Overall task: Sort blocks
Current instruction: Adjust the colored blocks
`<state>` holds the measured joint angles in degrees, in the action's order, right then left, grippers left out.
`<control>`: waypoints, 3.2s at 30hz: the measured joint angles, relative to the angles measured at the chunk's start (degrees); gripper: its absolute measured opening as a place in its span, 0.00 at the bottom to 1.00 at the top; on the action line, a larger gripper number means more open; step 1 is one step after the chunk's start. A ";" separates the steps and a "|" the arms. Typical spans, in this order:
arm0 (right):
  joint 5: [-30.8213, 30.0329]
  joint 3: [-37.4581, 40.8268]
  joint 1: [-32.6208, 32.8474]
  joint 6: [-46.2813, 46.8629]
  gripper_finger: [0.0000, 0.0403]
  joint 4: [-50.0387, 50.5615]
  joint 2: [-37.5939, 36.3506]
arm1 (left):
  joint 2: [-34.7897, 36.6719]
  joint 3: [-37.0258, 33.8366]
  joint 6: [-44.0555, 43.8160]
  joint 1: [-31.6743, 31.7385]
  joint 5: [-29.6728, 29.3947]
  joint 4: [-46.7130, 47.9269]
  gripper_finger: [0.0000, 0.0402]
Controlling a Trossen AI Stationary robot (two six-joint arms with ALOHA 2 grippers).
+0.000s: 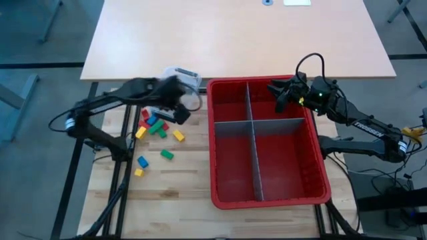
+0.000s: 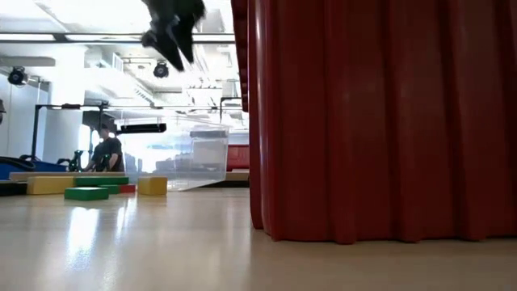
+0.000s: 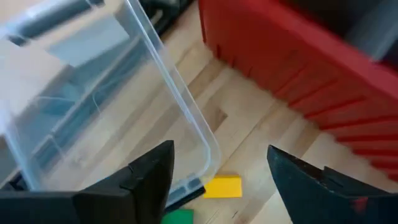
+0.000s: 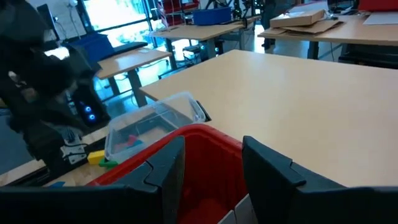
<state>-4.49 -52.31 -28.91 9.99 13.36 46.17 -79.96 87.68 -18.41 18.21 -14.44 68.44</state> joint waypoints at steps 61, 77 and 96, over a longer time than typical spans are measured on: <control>0.07 0.00 0.01 -0.86 0.33 -0.31 -0.80 | 18.19 -45.44 -39.81 -17.19 -28.81 -31.30 0.00; 0.20 0.00 0.01 -0.62 0.32 1.22 -3.00 | 25.45 -42.47 -55.70 -12.83 -47.67 -10.58 0.00; 0.20 0.00 0.01 -1.13 0.31 1.52 -3.58 | 20.60 -43.58 -50.81 1.05 -34.42 -17.80 0.00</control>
<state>-4.29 -52.31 -28.91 8.86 14.87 42.59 -59.35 44.10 -69.22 19.26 -48.86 50.64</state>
